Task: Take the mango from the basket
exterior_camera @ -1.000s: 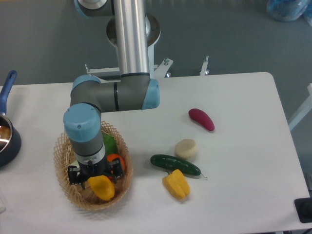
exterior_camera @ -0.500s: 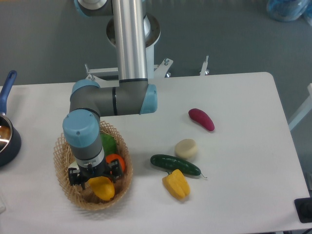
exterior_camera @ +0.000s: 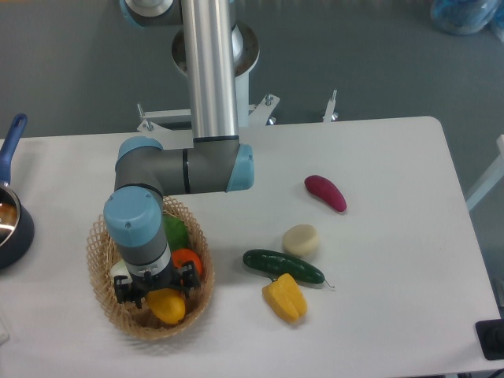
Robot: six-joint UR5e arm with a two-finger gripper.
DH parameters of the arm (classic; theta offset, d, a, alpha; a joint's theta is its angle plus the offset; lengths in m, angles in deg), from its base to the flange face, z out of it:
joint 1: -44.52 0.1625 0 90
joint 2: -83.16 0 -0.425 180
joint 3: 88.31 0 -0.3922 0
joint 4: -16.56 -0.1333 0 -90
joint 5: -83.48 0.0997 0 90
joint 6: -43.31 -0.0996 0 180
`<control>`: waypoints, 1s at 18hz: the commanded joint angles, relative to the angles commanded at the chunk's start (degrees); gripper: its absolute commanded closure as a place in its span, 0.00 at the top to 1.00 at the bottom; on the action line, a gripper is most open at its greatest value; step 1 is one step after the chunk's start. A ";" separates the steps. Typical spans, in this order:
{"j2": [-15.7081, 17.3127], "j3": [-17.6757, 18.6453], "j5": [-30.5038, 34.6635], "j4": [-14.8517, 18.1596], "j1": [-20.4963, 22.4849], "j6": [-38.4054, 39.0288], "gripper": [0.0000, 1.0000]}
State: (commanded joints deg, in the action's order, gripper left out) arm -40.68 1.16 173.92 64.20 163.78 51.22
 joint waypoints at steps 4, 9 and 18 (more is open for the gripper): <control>0.26 -0.44 0.26 0.17 0.00 -0.18 0.50; 2.01 -1.67 1.06 0.88 0.00 -0.79 0.41; 9.57 -1.84 1.41 2.02 4.30 -17.48 0.41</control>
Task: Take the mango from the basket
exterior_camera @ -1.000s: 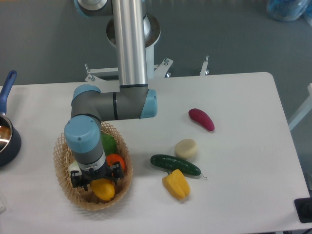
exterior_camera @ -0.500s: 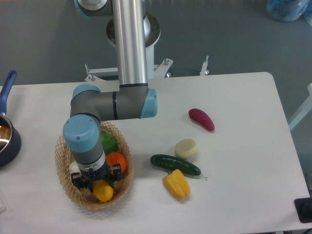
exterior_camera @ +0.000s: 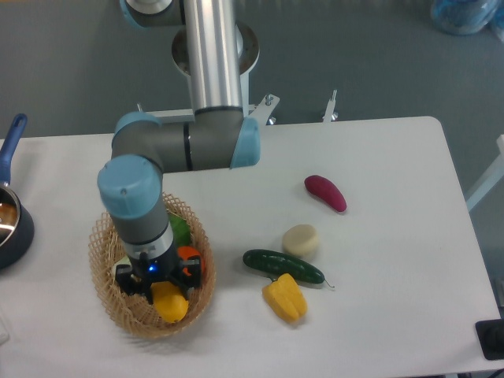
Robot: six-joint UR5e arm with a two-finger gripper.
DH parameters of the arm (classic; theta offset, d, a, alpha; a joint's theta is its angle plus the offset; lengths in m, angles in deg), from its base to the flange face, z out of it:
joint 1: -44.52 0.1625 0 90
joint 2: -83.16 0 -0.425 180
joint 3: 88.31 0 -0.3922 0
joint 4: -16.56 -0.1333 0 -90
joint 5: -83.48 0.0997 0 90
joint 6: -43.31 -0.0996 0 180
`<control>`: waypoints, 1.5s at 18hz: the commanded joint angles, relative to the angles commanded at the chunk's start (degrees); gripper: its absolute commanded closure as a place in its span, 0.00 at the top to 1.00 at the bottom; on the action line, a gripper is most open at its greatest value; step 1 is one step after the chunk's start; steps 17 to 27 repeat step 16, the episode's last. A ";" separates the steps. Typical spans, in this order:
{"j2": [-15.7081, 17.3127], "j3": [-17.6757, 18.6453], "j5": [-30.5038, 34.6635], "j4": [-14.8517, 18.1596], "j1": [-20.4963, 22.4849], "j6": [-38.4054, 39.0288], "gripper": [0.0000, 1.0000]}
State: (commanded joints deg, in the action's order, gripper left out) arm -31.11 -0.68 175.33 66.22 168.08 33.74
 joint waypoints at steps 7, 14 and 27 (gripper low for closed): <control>4.92 -3.78 -0.44 0.09 6.33 -14.32 0.41; 5.63 -3.87 -0.70 0.09 10.73 -17.76 0.41; 6.07 -3.87 -1.66 0.09 12.04 -17.76 0.41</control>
